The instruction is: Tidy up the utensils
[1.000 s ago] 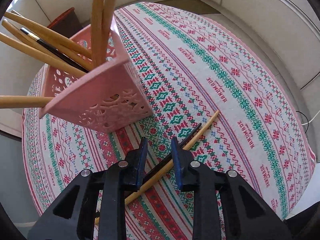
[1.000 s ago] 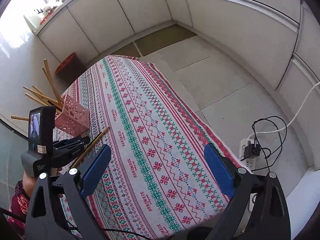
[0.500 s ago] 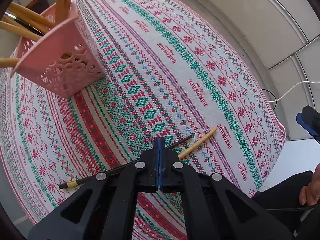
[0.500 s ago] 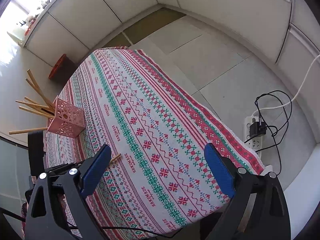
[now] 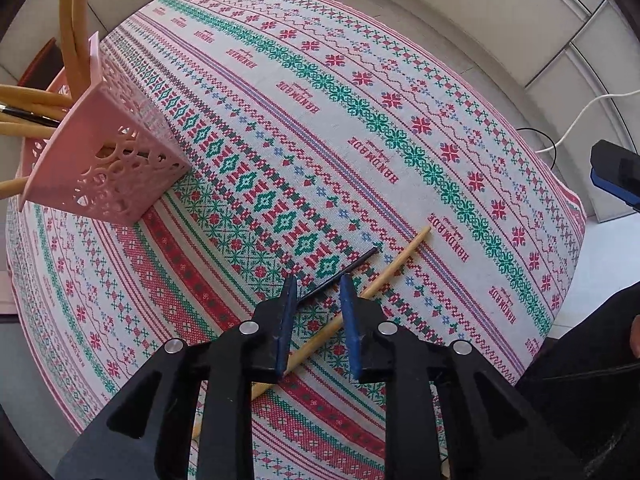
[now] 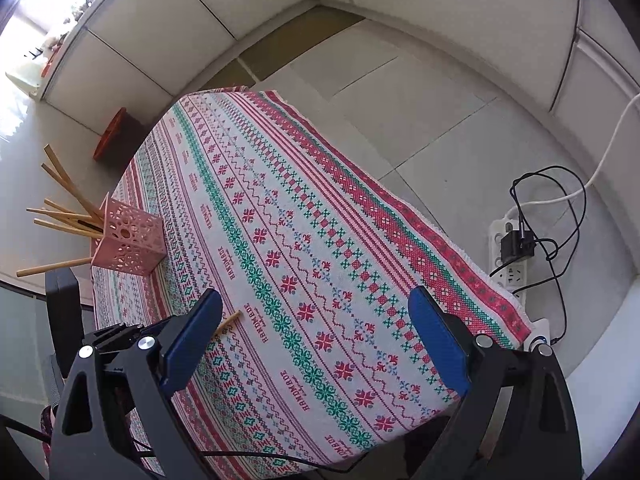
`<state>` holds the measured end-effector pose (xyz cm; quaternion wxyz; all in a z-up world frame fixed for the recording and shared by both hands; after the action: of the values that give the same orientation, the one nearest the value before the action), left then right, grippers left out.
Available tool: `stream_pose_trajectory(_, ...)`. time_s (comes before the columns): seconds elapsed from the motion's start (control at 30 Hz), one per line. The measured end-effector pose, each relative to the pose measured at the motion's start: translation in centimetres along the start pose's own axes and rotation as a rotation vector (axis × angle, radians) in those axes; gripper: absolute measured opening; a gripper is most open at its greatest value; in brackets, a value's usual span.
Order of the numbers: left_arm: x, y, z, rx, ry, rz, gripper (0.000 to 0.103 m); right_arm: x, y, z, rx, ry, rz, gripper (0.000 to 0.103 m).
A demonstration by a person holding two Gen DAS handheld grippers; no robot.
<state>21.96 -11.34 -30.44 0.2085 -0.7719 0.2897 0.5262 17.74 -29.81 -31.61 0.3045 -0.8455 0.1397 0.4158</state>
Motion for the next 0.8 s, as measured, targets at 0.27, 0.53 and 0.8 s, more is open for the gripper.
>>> stream_pose_trajectory(0.27,2.3,0.7,-0.2,0.051,-0.003,-0.064,0.024,0.3,0.1,0.1,0.005,-0.009,0.003,0.091)
stream_pose_trajectory(0.53,1.7,1.6,-1.8,0.073,0.025,-0.069,0.024,0.5,0.3,0.1,0.01,-0.014,0.007,0.091)
stream_pose_trajectory(0.8,2.5,1.5,-3.1,0.092,0.05,-0.112,0.034,0.7,0.4,0.3,0.015,-0.027,0.007,0.091)
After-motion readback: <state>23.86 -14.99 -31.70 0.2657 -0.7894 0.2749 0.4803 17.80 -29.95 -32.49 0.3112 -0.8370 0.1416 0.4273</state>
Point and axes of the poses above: each gripper's, at about its wrist camera, not at the fingertips, and x roughly the way its jaws point, y to its right, z to its underside, the point moved 10 cm from there along x, roughly the way its jaws point, and after that the axes turned 10 degrees about y, right-handed, at the moved point
